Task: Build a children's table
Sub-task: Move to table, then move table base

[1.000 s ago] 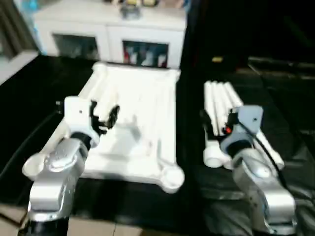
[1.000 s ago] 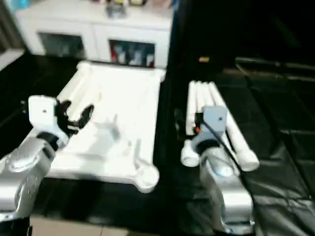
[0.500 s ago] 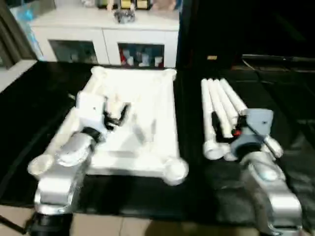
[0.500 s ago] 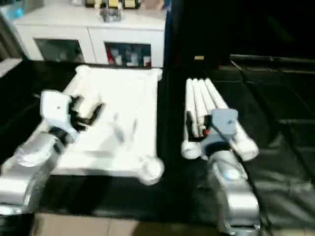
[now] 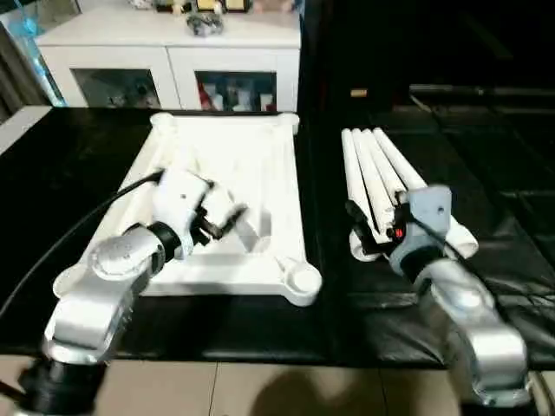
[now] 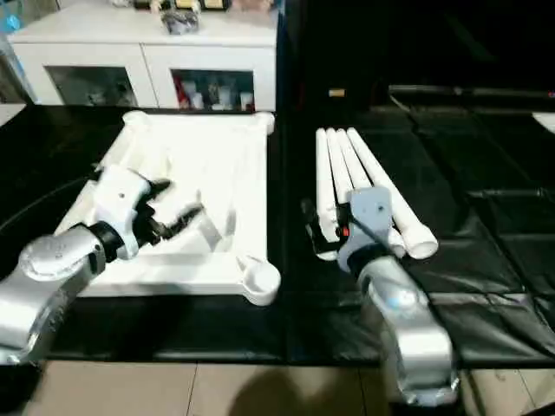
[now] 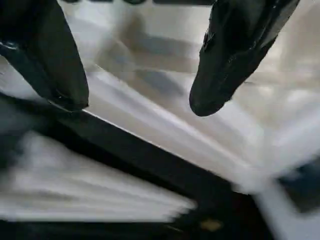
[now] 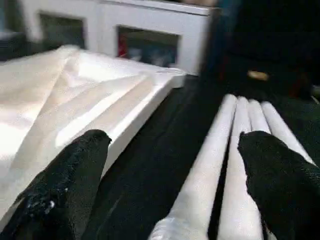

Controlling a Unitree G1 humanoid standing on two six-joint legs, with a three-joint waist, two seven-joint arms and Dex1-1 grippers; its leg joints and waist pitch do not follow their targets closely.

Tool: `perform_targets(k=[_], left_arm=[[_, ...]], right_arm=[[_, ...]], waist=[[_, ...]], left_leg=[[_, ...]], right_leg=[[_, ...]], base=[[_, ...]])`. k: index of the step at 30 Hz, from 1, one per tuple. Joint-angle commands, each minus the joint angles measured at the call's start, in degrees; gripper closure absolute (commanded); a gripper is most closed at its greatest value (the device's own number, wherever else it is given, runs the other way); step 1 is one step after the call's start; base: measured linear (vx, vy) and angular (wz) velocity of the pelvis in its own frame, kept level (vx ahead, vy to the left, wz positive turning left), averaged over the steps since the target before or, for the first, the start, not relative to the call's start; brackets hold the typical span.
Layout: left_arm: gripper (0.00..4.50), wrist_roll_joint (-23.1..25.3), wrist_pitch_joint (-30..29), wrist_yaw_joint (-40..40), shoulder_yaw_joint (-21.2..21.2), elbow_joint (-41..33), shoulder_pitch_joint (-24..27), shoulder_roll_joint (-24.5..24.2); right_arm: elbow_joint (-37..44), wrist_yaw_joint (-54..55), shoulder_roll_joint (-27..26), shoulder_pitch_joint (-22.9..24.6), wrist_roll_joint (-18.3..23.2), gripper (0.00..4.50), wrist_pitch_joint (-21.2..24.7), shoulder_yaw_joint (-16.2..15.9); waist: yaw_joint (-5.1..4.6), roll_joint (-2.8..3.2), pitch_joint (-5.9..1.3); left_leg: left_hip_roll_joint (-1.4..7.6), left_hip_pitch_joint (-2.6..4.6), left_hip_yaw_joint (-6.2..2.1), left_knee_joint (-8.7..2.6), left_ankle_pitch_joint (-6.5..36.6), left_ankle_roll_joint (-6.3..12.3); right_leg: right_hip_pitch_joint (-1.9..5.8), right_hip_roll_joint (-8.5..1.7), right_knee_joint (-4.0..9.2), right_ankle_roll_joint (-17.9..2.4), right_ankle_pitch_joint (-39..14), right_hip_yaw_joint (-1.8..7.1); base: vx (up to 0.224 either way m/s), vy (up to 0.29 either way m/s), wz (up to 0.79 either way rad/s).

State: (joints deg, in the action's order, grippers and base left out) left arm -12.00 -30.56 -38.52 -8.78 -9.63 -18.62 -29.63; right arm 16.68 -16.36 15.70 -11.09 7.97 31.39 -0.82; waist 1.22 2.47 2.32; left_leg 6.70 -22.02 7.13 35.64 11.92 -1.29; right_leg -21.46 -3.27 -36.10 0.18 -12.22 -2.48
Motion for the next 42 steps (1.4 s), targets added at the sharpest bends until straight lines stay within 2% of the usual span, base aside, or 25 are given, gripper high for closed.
perform_targets(k=[1,2,3,4,6,7,8,10,11,12,14,18,19,20,21,22,23,25,26,27,29,30,38,39,42], left_arm=[[0.84,0.9,1.3,-5.6,-2.9,1.0,-1.1,-2.1],[0.84,0.8,1.4,-8.4,-4.2,1.3,-1.4,-3.2],[0.84,0.2,0.8,-11.2,-5.5,1.3,-1.7,-4.4],[0.84,-0.3,0.6,-13.9,-6.9,1.3,-2.1,-5.8],[0.84,-1.1,-0.8,-16.2,-7.9,1.4,-2.7,-6.7],[0.84,-1.1,-0.8,-16.2,-7.9,1.4,-2.7,-6.7],[0.84,-1.0,-1.8,-20.1,-10.3,2.8,-4.3,-8.0],[0.84,1.3,-0.9,-22.2,-12.9,5.5,-6.1,-8.7],[0.84,2.0,-0.5,-22.5,-13.6,6.2,-6.5,-8.7],[0.84,3.3,0.2,-22.9,-14.6,7.6,-7.3,-8.8],[0.84,3.3,0.2,-22.9,-14.6,7.6,-7.3,-8.8],[0.84,3.3,0.2,-22.9,-14.6,7.6,-7.3,-8.8],[1.02,4.8,1.0,-22.6,-15.3,9.6,-8.2,-8.3],[1.13,5.6,1.6,-22.4,-15.8,10.8,-8.8,-7.9],[1.20,6.4,2.5,-23.9,-16.8,14.1,-10.7,-7.2],[1.20,6.8,3.0,-24.4,-17.2,15.2,-11.4,-6.9],[1.26,7.7,4.4,-25.9,-18.5,18.6,-13.4,-6.3],[1.39,8.0,4.4,-27.2,-19.6,19.8,-14.4,-6.3],[1.60,8.0,4.4,-27.3,-19.7,19.9,-14.5,-6.3],[1.61,8.3,5.5,-27.6,-20.2,21.1,-14.9,-6.1],[1.71,8.9,7.1,-27.9,-20.4,22.7,-15.4,-5.6],[1.86,9.2,7.8,-28.3,-20.5,23.4,-15.7,-5.5],[2.50,9.7,10.2,-30.5,-20.8,27.5,-17.2,-3.9],[2.50,9.8,10.3,-30.7,-20.8,28.0,-17.4,-3.8],[2.89,9.5,10.1,-31.4,-20.6,28.5,-17.6,-3.6]], right_arm=[[-0.3,-4.6,2.5,-0.4,0.6,0.06,1.5,-1.9],[0.2,-7.6,4.7,-0.2,1.3,0.06,1.6,-2.4],[1.0,-10.8,6.8,0.0,2.7,0.06,2.3,-2.4],[1.8,-13.7,8.6,0.1,4.1,0.06,3.0,-2.3],[2.7,-16.4,10.2,0.3,5.5,0.06,3.7,-2.3],[2.7,-16.4,10.2,0.3,5.5,0.06,3.7,-2.3],[5.0,-21.9,14.0,1.1,8.4,0.06,5.2,-3.1],[6.5,-25.6,17.0,1.7,9.9,0.06,6.1,-4.1],[6.7,-26.3,17.6,1.8,10.1,0.06,6.2,-4.3],[7.0,-27.4,18.5,1.9,10.4,0.06,6.2,-4.6],[7.0,-27.4,18.5,1.9,10.4,0.06,6.2,-4.6],[7.0,-27.4,18.5,1.9,10.4,0.06,6.2,-4.6],[7.4,-28.3,19.3,2.1,10.7,0.01,6.7,-4.9],[7.7,-28.8,19.8,2.3,11.0,0.00,7.0,-5.1],[8.4,-30.0,21.2,2.8,11.1,0.00,7.6,-5.5],[8.6,-30.4,21.7,3.0,11.2,0.00,7.8,-5.6],[9.4,-31.7,23.2,3.6,11.2,0.00,8.4,-5.8],[10.1,-32.7,24.2,4.1,11.7,0.00,9.1,-5.8],[10.2,-32.8,24.4,4.2,11.8,0.00,9.2,-5.9],[10.9,-33.5,25.3,4.7,12.7,0.00,9.7,-5.9],[11.4,-34.1,25.8,4.9,13.5,0.00,10.1,-5.8],[11.5,-34.4,26.0,4.9,13.6,0.00,10.2,-5.9],[10.9,-34.8,26.4,4.4,13.4,0.00,10.1,-6.9],[10.7,-34.9,26.5,4.4,13.4,0.00,10.1,-7.2],[10.2,-35.1,26.7,4.1,13.1,0.00,9.9,-7.7]], waist=[[0.24,0.31,-2.50],[0.50,0.75,-2.51],[0.55,0.50,-2.58],[0.70,0.64,-2.65],[0.84,0.45,-2.78],[0.84,0.45,-2.78],[0.98,0.44,-2.81],[1.34,0.48,-2.68],[1.24,0.39,-2.58],[1.37,0.43,-2.60],[1.35,0.39,-2.62],[1.25,0.25,-2.59],[1.27,0.39,-2.57],[1.26,0.19,-2.44],[1.37,0.28,-2.50],[1.33,0.79,-2.42],[1.61,0.92,-2.56],[1.78,0.72,-2.62],[1.86,0.70,-2.71],[1.80,0.85,-2.73],[1.78,0.71,-2.81],[1.86,1.11,-2.87],[1.90,0.94,-2.65],[1.93,1.00,-2.67],[2.01,1.11,-2.72]], left_leg=[[4.99,0.66,-1.89,-5.39,15.9,-0.55],[5.06,0.73,-1.75,-5.36,15.5,-0.30],[5.20,0.68,-1.64,-5.33,14.6,-0.09],[5.24,0.71,-1.65,-5.29,14.2,0.23],[5.43,0.61,-1.30,-5.16,10.8,1.25],[5.43,0.61,-1.30,-5.16,10.8,1.25],[5.51,0.81,-0.94,-5.03,9.9,1.95],[5.67,1.08,-0.61,-5.00,10.6,2.60],[5.67,0.93,-0.48,-5.04,10.8,2.68],[5.77,1.10,-0.40,-5.02,11.2,2.40],[5.95,1.12,-0.41,-5.10,11.7,1.64],[5.90,1.03,-0.30,-5.07,11.7,1.27],[5.90,1.04,-0.28,-5.05,11.7,1.30],[5.80,1.05,-0.21,-5.05,12.4,1.48],[5.84,1.19,-0.19,-5.01,12.4,1.36],[5.79,1.48,-0.10,-4.99,13.5,0.95],[5.85,1.47,-0.18,-5.01,13.2,0.82],[6.05,1.18,-0.30,-5.17,12.5,0.77],[6.13,1.14,-0.30,-5.06,11.6,1.01],[6.07,0.97,-0.31,-5.02,11.0,1.38],[6.02,0.89,-0.25,-4.83,10.1,2.03],[6.01,0.95,-0.22,-4.74,10.1,2.03],[6.25,1.17,-0.17,-4.95,12.1,1.35],[6.30,1.18,-0.20,-4.95,12.1,1.28],[6.28,1.15,-0.18,-4.91,11.3,1.44]], right_leg=[[1.84,-5.17,4.96,-10.4,-14.1,3.29],[1.83,-5.35,4.98,-10.6,-13.5,3.38],[1.95,-5.32,4.82,-11.2,-11.7,3.35],[2.09,-5.33,4.73,-11.4,-10.9,3.33],[2.21,-5.35,4.28,-13.3,-6.0,3.20],[2.21,-5.35,4.28,-13.3,-6.0,3.20],[2.25,-5.31,4.15,-14.3,-4.5,3.08],[2.21,-5.19,4.28,-13.8,-5.7,3.13],[2.20,-5.25,4.34,-13.8,-6.1,3.17],[2.09,-5.35,4.49,-13.6,-7.6,3.18],[2.00,-5.57,4.57,-14.0,-8.9,3.20],[2.02,-5.59,4.57,-14.5,-9.1,3.21],[1.98,-5.55,4.60,-14.5,-9.2,3.19],[2.01,-5.41,4.84,-14.1,-10.5,3.21],[1.95,-5.51,4.84,-13.9,-11.0,3.25],[1.77,-5.24,5.25,-13.4,-12.2,3.25],[1.94,-5.27,5.06,-12.9,-11.7,3.35],[2.16,-5.58,4.87,-13.3,-10.3,3.34],[2.19,-5.67,4.71,-13.8,-8.6,3.35],[2.32,-5.62,4.70,-14.2,-7.2,3.26],[2.41,-5.71,4.59,-14.7,-5.9,3.25],[2.42,-5.81,4.59,-14.9,-6.0,3.26],[2.18,-5.81,4.89,-15.2,-9.7,3.25],[2.19,-5.85,4.83,-15.2,-9.6,3.27],[2.19,-5.84,4.77,-15.4,-8.3,3.26]], base=[[0.000,0.000,0.00],[0.000,0.000,0.00],[0.000,0.000,0.00],[0.000,0.000,0.00],[0.000,0.000,0.00],[0.000,0.000,0.00],[0.000,0.000,0.00],[0.000,0.000,0.00],[0.000,0.000,0.00],[0.000,0.000,0.00],[0.000,0.000,0.00],[0.000,0.000,0.00],[0.000,0.000,0.00],[0.000,0.000,0.00],[0.000,0.000,0.00],[0.000,0.000,0.00],[0.000,0.000,0.00],[0.000,0.000,0.00],[0.000,0.000,0.00],[0.000,0.000,0.00],[0.000,0.000,0.00],[0.000,0.000,0.00],[0.000,0.000,0.00],[0.000,0.000,0.00],[0.000,0.000,0.00]])
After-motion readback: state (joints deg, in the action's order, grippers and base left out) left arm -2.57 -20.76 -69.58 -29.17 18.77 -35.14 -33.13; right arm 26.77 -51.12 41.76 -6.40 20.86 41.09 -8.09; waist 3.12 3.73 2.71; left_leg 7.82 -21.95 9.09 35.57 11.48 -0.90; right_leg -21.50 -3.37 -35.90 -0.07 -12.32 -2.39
